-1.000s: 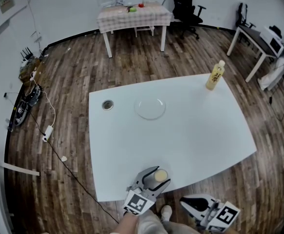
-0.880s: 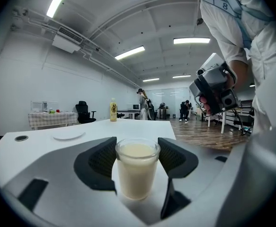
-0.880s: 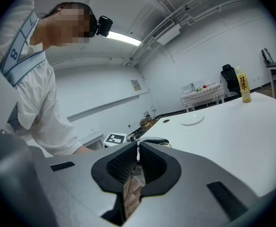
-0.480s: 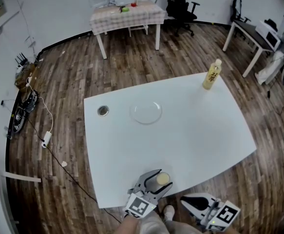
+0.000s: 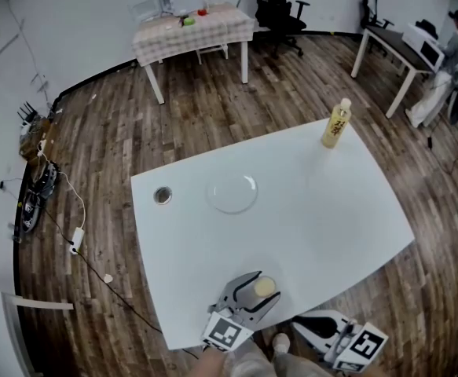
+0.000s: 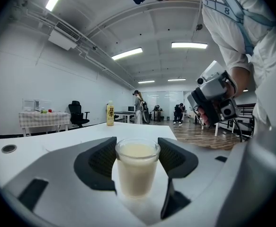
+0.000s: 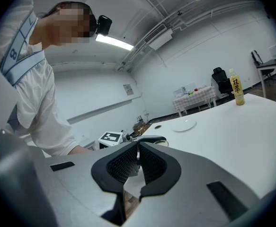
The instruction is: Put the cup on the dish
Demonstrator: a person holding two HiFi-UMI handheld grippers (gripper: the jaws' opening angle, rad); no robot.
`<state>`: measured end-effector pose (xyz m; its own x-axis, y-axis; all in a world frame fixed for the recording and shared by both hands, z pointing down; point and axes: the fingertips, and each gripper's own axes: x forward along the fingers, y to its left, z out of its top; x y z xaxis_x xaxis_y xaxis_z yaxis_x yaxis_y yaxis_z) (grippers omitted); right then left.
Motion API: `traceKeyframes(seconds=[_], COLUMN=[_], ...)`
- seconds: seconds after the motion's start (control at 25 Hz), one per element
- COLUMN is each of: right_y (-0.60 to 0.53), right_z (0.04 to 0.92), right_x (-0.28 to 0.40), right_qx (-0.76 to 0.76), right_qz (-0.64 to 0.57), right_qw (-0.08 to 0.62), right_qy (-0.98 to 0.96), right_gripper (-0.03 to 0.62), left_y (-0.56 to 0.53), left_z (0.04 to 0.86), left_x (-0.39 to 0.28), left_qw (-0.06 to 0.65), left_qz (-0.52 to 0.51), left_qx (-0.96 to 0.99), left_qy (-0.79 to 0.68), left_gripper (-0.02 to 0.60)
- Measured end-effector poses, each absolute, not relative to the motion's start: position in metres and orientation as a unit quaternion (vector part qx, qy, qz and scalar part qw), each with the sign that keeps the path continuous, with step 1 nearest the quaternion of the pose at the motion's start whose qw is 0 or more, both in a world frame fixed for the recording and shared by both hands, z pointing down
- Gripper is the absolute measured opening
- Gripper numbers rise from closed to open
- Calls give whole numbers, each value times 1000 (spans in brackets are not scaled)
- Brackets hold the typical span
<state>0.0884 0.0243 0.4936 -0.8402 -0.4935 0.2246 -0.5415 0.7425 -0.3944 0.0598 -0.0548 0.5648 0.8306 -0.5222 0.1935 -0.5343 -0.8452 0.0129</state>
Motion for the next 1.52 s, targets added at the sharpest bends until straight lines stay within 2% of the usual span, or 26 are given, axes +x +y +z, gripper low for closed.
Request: traceKeyframes(seconds=[1.2,1.52], right_y=[-49,-64], right_z=[483,493], right_x=[51,59], right_qx=[355,350], right_qz=[235,239], right_qw=[16,23], right_qy=[-905,-905], right_gripper=[35,35], left_y=[-168,-193], left_z=[532,527], left_x=[21,21], left_qw=[40,43], left_qz=[55,42], left_qx=[962,958], left_qy=[-263,-279], left_gripper=[270,270])
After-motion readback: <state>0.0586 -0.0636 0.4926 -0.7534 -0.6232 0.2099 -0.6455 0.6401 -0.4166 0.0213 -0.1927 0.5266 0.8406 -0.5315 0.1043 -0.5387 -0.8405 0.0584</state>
